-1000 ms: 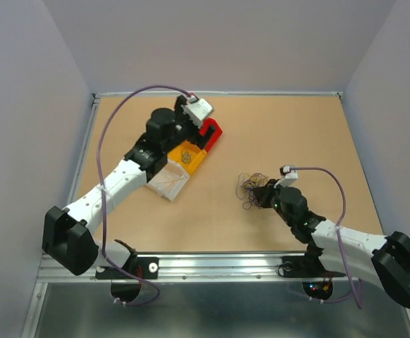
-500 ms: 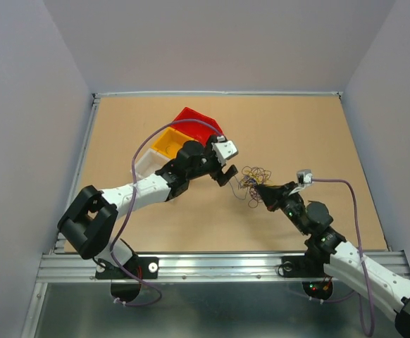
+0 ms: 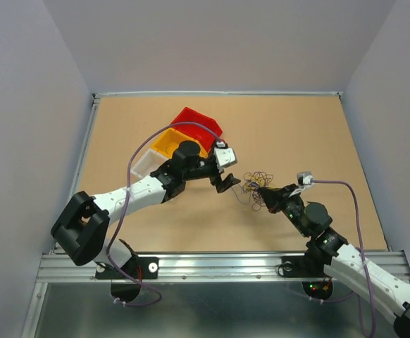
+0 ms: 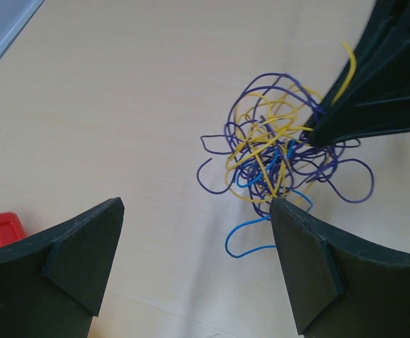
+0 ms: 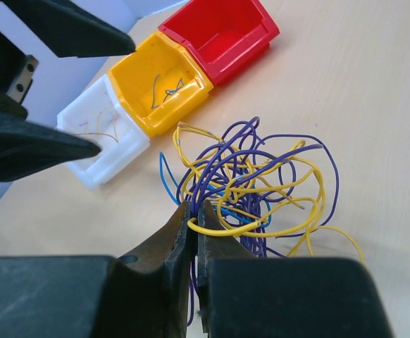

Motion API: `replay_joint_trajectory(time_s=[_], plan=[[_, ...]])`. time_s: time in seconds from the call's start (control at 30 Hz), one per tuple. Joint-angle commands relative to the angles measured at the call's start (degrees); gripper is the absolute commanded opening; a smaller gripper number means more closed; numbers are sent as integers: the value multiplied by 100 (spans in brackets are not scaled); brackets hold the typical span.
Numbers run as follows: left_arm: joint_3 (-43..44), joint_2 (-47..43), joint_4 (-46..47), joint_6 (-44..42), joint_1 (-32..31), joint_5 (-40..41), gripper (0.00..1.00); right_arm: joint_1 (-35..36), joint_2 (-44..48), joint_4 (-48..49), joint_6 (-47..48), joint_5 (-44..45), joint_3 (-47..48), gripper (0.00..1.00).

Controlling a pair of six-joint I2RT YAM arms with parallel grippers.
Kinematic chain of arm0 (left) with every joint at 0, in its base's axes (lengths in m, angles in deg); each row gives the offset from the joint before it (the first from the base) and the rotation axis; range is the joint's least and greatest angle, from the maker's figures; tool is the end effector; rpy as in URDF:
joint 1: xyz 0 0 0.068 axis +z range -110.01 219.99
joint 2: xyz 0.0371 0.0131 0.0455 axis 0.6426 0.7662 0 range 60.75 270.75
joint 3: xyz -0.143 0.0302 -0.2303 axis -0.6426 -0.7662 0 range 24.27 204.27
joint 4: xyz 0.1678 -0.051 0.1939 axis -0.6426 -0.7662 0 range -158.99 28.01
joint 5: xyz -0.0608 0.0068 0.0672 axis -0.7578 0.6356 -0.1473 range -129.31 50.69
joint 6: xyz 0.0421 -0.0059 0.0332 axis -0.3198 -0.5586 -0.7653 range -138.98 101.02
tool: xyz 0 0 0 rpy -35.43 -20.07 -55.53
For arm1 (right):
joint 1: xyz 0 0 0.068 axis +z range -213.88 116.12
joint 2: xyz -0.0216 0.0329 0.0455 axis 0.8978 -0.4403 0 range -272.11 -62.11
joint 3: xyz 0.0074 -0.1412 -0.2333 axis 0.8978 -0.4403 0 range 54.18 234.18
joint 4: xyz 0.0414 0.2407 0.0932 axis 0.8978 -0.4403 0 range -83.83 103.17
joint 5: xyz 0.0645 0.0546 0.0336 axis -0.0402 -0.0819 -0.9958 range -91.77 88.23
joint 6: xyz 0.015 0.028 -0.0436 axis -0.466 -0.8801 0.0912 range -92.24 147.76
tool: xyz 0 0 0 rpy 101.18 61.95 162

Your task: Untangle the cables

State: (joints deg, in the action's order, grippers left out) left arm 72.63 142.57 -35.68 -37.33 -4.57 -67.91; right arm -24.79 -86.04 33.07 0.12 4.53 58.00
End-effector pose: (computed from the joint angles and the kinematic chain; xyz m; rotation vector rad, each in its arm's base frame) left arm 0.2192 -0.2397 0.2766 1.2109 1.2482 -0.7608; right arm 0.1102 0.0845 0.1923 -0.0739 1.6337 0.8198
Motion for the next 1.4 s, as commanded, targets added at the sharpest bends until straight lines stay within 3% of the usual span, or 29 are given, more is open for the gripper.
replay_joint_trajectory(time_s=[0.0, 0.1, 0.57, 0.7, 0.73, 0.77, 0.8, 0.87, 1.03, 1.27, 1.37], plan=[[182, -360, -544, -774, -44, -1128, 96, 28, 63, 67, 31, 222, 111, 7], [288, -255, -775, -1074, -53, -1253, 96, 28, 81, -73, 22, 196, 268, 7], [534, 563, -978, -1786, -493, 12, 83, 28, 89, -162, 145, -51, 559, 8], [613, 835, -969, -1883, -519, 311, 58, 28, 133, -92, 75, -42, 480, 8], [622, 844, -969, -1857, -519, 372, 42, 28, 160, -83, 57, -42, 445, 8], [631, 862, -969, -1857, -528, 407, 34, 28, 186, -92, 31, -68, 436, 8], [640, 853, -961, -1848, -528, 451, 18, 28, 212, -92, 4, -112, 419, 8], [622, 809, -943, -1822, -528, 539, 1, 28, 344, -135, -31, -130, 348, 8], [359, 379, -461, -1585, -510, 908, 0, 28, 424, -258, -101, 546, 164, 8], [350, -34, -231, -803, -194, 795, 0, 28, 291, -426, -567, 1347, -196, 9], [323, -368, -82, -295, 51, 742, 0, 28, 353, -364, -856, 1653, -442, 16]])
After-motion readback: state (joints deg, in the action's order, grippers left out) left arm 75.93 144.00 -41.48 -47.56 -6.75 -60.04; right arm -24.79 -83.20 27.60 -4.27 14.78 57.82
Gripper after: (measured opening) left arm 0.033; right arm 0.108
